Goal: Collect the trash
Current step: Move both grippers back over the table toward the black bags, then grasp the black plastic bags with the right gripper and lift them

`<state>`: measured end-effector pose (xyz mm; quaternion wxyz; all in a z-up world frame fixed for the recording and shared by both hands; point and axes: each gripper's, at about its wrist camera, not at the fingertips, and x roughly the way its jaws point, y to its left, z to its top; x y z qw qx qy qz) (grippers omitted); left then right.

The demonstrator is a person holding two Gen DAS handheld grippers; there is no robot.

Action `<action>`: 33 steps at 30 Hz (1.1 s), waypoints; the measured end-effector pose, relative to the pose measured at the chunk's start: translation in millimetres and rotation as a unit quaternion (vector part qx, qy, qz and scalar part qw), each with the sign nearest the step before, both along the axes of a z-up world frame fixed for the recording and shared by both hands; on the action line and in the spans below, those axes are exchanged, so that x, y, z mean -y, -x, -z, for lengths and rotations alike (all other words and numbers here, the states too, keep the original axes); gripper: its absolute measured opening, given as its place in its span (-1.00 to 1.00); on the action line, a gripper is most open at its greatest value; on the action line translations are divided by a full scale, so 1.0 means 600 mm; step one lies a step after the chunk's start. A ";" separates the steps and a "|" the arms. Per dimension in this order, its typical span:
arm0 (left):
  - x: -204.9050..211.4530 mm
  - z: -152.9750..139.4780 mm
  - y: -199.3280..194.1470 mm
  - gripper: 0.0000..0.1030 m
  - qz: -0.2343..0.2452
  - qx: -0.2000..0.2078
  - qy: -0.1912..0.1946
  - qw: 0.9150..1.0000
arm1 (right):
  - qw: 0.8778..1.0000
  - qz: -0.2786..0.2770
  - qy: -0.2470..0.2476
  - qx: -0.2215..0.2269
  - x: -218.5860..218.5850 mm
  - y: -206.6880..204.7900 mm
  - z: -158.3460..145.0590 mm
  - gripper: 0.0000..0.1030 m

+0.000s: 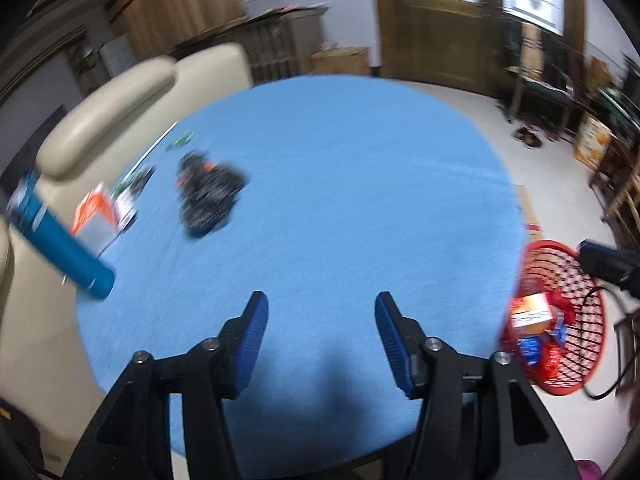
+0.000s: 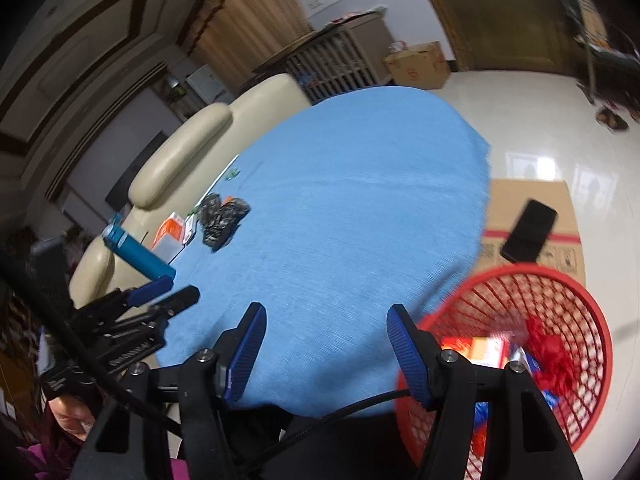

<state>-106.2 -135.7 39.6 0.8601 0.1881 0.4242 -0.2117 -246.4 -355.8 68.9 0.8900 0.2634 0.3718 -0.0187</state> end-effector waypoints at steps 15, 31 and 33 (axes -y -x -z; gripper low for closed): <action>-0.259 0.069 -0.136 0.18 -0.182 -0.004 -0.017 0.983 | 0.990 -0.132 -0.002 -0.043 -0.155 -0.310 0.036 0.29; -0.331 0.081 -0.182 0.18 -0.189 0.019 -0.052 0.980 | 0.983 -0.084 -0.034 -0.159 -0.243 -0.622 0.197 0.29; -0.328 0.074 -0.197 0.18 -0.185 0.020 -0.045 0.982 | 0.986 -0.079 0.000 -0.143 -0.253 -0.627 0.192 0.23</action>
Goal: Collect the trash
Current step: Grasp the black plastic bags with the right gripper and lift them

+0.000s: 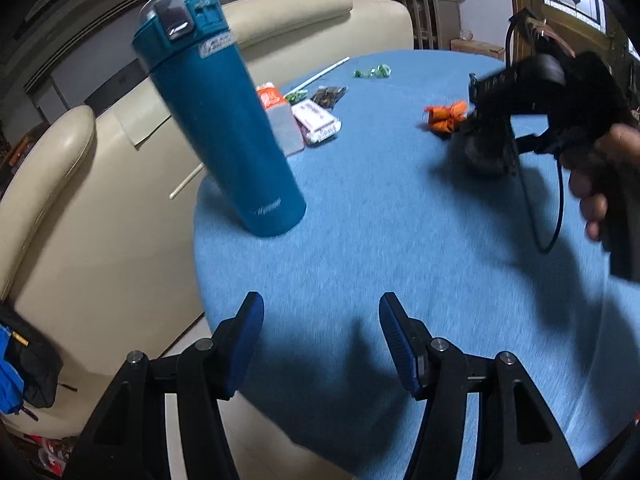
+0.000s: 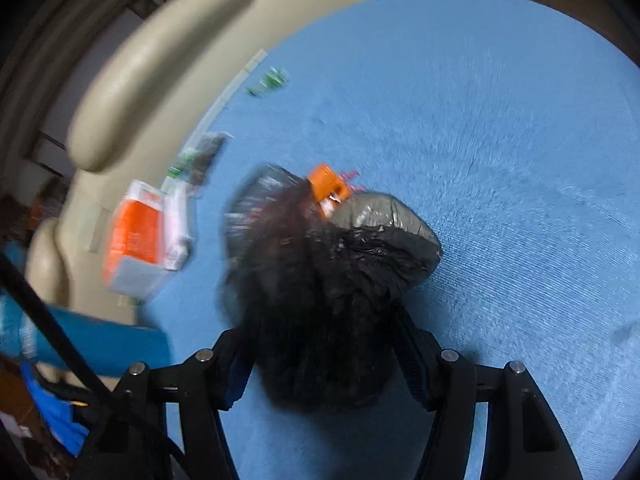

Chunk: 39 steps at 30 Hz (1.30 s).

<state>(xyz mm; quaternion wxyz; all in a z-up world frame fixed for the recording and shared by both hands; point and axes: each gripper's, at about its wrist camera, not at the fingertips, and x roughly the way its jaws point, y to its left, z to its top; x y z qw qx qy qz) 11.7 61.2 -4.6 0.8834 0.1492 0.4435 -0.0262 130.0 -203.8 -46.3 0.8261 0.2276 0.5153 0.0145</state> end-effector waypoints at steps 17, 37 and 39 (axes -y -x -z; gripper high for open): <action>0.198 -0.003 -0.232 0.25 0.110 -0.006 0.039 0.993 | 0.995 -0.042 0.020 0.085 0.153 0.182 -0.045 -0.18; 0.267 0.078 -0.394 -0.22 0.167 -0.124 0.066 0.976 | 0.992 -0.002 0.014 0.124 0.255 0.307 -0.061 -0.19; 0.268 0.075 -0.385 -0.44 0.162 -0.123 0.078 0.976 | 0.992 -0.002 0.019 0.126 0.254 0.317 -0.065 -0.19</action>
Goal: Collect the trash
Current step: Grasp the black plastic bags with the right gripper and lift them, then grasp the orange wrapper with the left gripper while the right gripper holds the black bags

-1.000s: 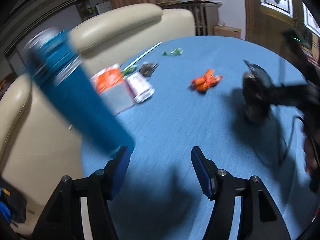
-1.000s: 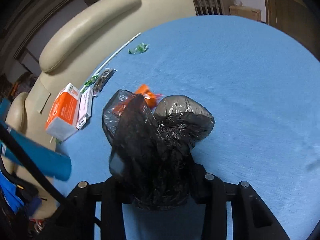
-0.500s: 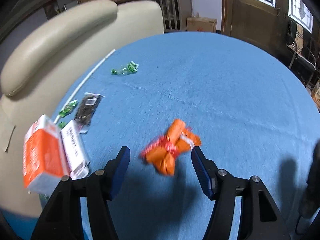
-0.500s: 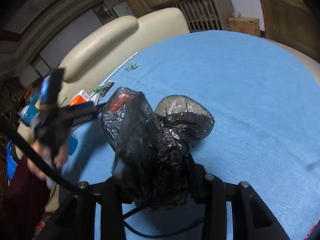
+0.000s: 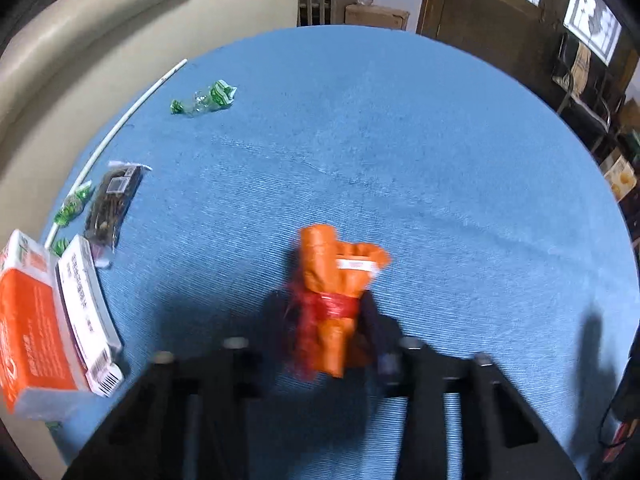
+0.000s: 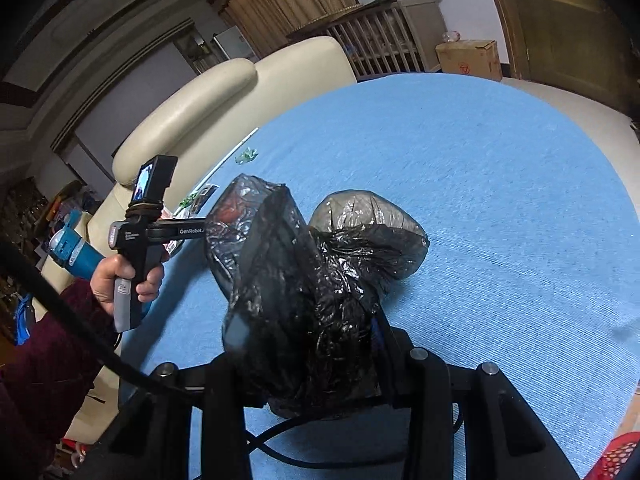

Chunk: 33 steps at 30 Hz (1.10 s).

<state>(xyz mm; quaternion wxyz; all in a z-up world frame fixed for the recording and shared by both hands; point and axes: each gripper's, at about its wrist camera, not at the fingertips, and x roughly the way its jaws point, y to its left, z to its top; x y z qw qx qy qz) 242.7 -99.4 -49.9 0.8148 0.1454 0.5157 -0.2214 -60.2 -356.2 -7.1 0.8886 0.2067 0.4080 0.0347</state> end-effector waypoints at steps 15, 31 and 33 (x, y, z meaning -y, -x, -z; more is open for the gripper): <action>0.019 -0.077 0.214 -0.45 -0.012 0.085 -0.041 0.995 | 1.000 0.005 0.013 0.013 -0.022 0.088 -0.030 -0.19; 0.022 -0.171 0.470 -0.45 -0.007 0.156 0.010 0.988 | 0.998 -0.009 0.032 0.044 -0.042 0.218 -0.082 -0.19; 0.019 -0.180 0.493 -0.45 -0.009 0.158 0.018 0.987 | 0.998 -0.009 0.030 0.046 -0.040 0.231 -0.083 -0.18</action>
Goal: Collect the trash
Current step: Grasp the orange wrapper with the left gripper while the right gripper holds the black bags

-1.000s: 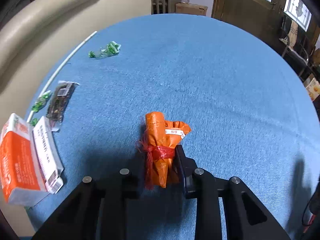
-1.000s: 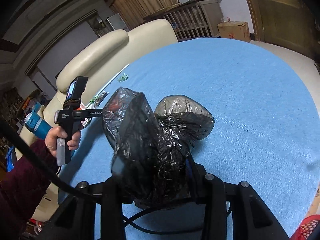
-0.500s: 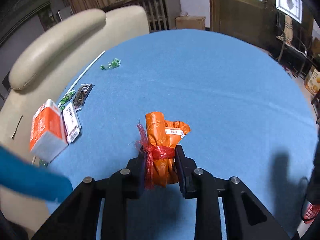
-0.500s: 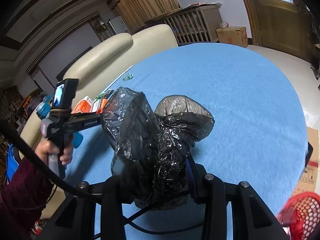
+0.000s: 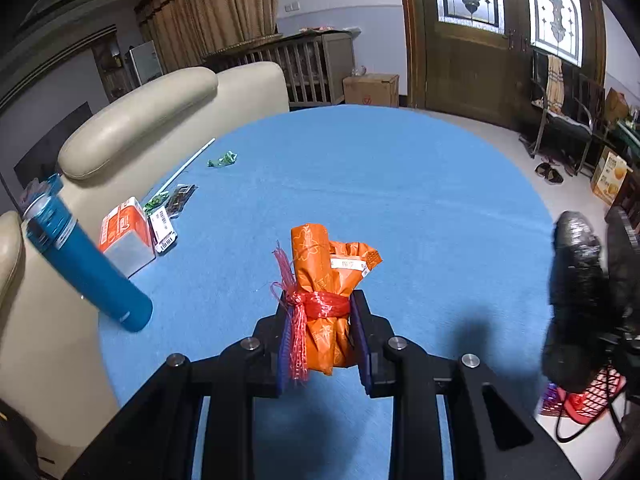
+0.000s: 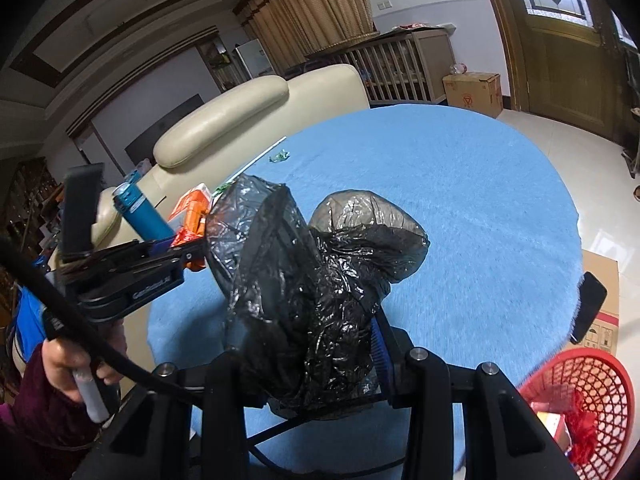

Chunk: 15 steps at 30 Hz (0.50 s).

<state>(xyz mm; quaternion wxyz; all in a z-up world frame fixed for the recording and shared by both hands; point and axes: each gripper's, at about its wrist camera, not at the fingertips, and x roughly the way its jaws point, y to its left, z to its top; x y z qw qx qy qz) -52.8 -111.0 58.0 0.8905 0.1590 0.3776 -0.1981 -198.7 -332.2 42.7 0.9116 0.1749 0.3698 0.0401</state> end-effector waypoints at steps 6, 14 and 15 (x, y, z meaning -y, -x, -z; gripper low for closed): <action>-0.006 -0.024 0.046 -0.45 -0.004 0.011 0.017 1.000 | 1.000 0.003 -0.001 0.002 -0.001 0.030 -0.006 -0.18; -0.002 -0.038 0.090 -0.45 0.004 0.025 0.012 1.000 | 1.000 0.003 -0.002 0.010 -0.003 0.060 -0.020 -0.18; 0.000 -0.039 0.094 -0.45 0.007 0.027 0.009 1.000 | 1.000 0.001 -0.003 0.010 -0.002 0.067 -0.020 -0.18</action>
